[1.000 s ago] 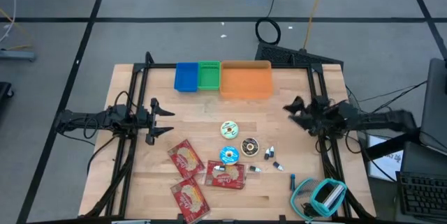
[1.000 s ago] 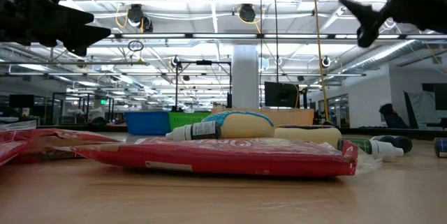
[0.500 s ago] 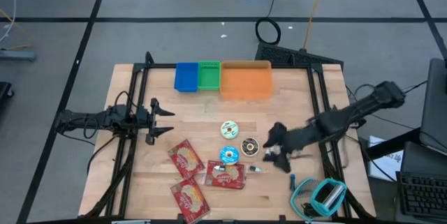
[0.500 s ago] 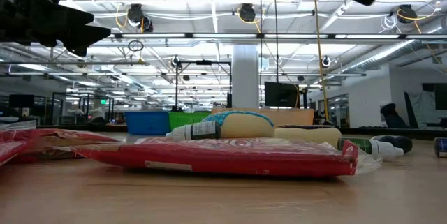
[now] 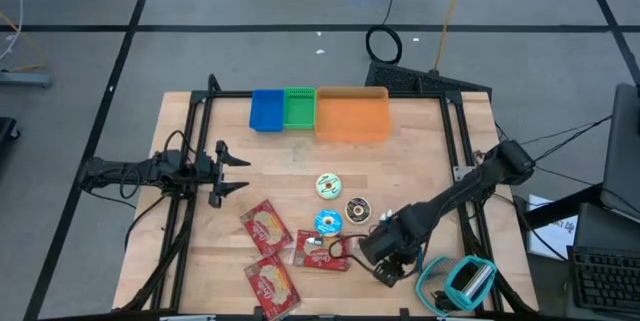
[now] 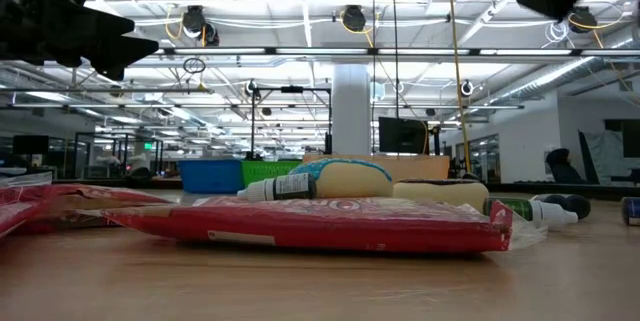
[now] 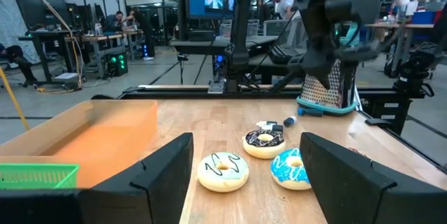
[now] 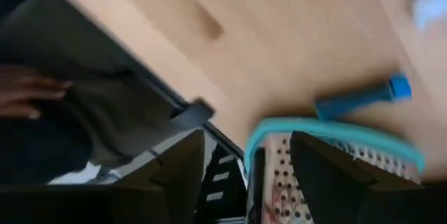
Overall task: Pick & Place Food Item
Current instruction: Put the blue food coloring bottle into the blue bin
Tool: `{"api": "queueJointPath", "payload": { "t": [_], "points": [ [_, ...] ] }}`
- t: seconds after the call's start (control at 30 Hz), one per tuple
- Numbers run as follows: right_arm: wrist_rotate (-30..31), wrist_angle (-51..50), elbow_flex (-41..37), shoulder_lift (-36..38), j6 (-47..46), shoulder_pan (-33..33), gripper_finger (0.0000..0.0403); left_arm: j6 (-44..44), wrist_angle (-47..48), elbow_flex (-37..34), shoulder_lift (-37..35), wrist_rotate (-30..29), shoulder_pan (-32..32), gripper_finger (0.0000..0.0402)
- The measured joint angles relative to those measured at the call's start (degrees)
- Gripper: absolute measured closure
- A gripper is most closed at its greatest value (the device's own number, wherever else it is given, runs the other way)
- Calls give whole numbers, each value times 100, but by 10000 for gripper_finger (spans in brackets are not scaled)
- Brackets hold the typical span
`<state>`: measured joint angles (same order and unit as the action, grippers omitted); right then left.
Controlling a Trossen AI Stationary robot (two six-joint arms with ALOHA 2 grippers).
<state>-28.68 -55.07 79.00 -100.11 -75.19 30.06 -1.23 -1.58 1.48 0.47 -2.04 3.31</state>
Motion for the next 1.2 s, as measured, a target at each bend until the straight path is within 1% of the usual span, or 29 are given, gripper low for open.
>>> {"api": "queueJointPath", "payload": {
  "t": [0.1, 0.27, 0.33, 0.47, 0.63, 0.77, 0.97, 1.1, 1.2],
  "points": [
    [96, -239, 0, -89, -111, 71, 218, 0, 2, 0, 0, 0, -2, 135],
    [780, -296, -217, -97, -426, 183, 225, 1, 4, 0, 0, 0, -2, 135],
    [930, -308, -392, -97, -653, 224, 224, 0, 2, 0, 0, 0, 0, 135],
    [890, -191, -880, -99, -1193, 342, 223, 0, 1, 0, 0, 0, -1, 135],
    [597, -53, -1400, -59, -1818, 442, 224, 0, 2, 0, 0, 1, -2, 135],
    [590, 335, -1698, -63, -2042, 495, 220, 0, 2, 0, -1, 0, -1, 135],
    [490, 1368, -2163, -28, -2381, 490, 221, 0, 0, 0, 0, 0, -2, 135],
    [496, 1553, -2294, -25, -2473, 490, 233, 0, 4, 0, 0, 1, -2, 135],
    [524, 1581, -2302, -31, -2467, 490, 250, 0, 3, 0, 0, 0, -1, 135]
  ]
}}
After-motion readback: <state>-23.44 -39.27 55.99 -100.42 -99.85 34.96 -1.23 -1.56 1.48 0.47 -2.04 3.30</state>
